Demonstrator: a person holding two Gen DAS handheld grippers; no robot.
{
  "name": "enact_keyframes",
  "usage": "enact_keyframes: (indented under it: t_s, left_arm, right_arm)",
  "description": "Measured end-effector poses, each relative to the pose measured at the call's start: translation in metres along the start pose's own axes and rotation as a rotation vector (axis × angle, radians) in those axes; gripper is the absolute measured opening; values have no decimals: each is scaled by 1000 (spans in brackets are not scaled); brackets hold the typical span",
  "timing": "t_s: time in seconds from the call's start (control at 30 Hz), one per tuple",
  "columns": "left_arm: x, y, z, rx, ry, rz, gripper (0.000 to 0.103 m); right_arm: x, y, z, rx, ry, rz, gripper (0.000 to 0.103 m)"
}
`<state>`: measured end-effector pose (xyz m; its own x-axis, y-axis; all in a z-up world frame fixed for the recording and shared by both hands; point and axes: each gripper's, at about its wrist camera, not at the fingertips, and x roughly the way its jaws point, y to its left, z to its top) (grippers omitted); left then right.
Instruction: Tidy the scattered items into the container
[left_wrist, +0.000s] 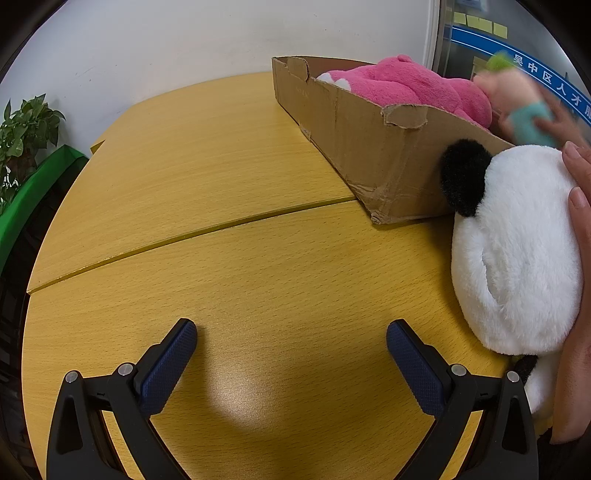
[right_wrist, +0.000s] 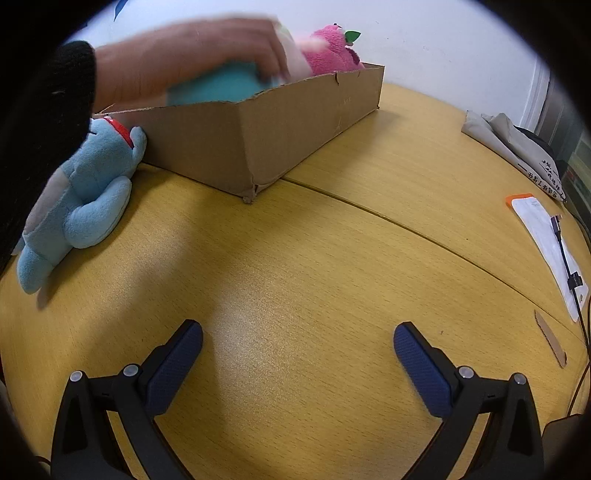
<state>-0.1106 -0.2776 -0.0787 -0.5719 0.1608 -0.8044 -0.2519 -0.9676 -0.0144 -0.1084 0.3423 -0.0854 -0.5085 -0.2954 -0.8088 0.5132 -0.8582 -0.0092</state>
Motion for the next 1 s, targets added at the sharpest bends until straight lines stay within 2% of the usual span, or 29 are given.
enact_keyframes:
  t_s: [1.0]
  left_arm:
    - [-2,-6,-5,-1,1,2,103]
  right_arm:
    - [0,0,-2,0,0,-1,103]
